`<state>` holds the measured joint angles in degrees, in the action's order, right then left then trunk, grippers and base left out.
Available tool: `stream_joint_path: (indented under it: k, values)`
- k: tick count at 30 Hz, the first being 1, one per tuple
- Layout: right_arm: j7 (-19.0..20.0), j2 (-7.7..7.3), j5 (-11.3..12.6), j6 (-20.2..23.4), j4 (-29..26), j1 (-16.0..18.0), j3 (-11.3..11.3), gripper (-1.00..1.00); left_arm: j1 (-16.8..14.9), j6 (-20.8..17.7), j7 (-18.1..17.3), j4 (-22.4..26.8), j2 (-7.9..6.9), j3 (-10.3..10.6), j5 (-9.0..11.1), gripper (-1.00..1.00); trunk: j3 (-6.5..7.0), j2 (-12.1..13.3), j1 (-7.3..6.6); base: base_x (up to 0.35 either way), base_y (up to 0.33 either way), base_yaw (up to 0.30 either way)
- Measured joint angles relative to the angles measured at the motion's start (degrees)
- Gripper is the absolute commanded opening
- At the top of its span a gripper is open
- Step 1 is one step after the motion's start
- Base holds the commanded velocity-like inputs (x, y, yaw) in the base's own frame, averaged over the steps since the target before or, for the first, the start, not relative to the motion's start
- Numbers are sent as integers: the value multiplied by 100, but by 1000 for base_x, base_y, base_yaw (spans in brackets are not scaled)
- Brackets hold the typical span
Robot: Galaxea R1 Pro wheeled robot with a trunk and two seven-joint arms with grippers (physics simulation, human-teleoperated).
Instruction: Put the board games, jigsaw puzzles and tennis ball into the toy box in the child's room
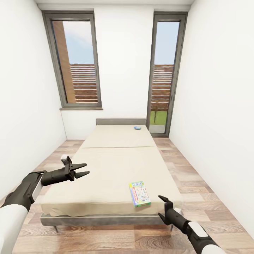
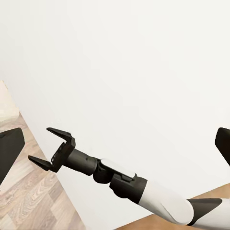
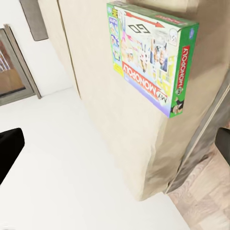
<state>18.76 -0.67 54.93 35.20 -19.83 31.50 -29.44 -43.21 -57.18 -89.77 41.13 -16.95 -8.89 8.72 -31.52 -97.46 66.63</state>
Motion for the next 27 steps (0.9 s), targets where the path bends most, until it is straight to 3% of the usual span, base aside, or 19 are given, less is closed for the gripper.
stream_joint_path:
  k: [17, 27]
  values:
    - [347, 6, -59, -34, 23, 0, 43, 100, -3, 33, 0, 70, 0, 1, 0, 100, -305, -682, 373, 0, 0, 0]
    - [957, 17, -103, -42, -7, 8, 57, 100, 5, 30, 0, 382, 13, 43, 19, 100, -485, -1083, 593, 0, 0, 0]
